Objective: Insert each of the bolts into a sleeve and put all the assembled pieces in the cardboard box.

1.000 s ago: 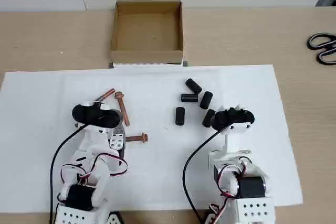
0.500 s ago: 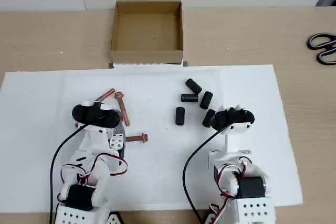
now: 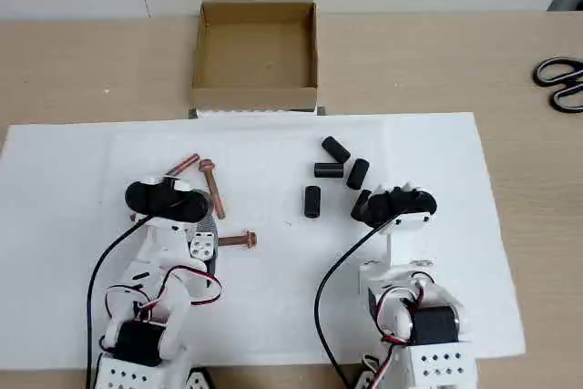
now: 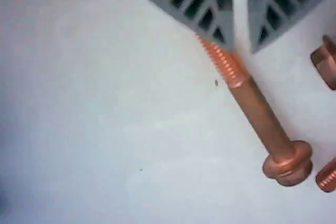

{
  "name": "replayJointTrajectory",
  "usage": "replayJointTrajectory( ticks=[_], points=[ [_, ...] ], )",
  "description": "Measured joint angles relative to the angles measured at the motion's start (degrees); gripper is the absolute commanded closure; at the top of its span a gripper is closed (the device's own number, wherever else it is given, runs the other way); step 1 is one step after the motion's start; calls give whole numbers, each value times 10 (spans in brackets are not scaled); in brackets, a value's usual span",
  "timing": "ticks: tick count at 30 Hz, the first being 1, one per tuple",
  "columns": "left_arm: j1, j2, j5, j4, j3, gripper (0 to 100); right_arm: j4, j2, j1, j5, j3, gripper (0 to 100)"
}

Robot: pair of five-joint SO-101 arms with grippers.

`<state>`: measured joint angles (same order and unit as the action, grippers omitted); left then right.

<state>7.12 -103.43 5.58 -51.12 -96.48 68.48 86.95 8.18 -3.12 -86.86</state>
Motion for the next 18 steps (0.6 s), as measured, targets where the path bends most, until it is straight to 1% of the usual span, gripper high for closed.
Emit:
replayJointTrajectory(
  ticks=[18],
  points=[
    [0, 0, 0, 0, 0, 993, 0, 0, 6, 0, -3, 995]
  ],
)
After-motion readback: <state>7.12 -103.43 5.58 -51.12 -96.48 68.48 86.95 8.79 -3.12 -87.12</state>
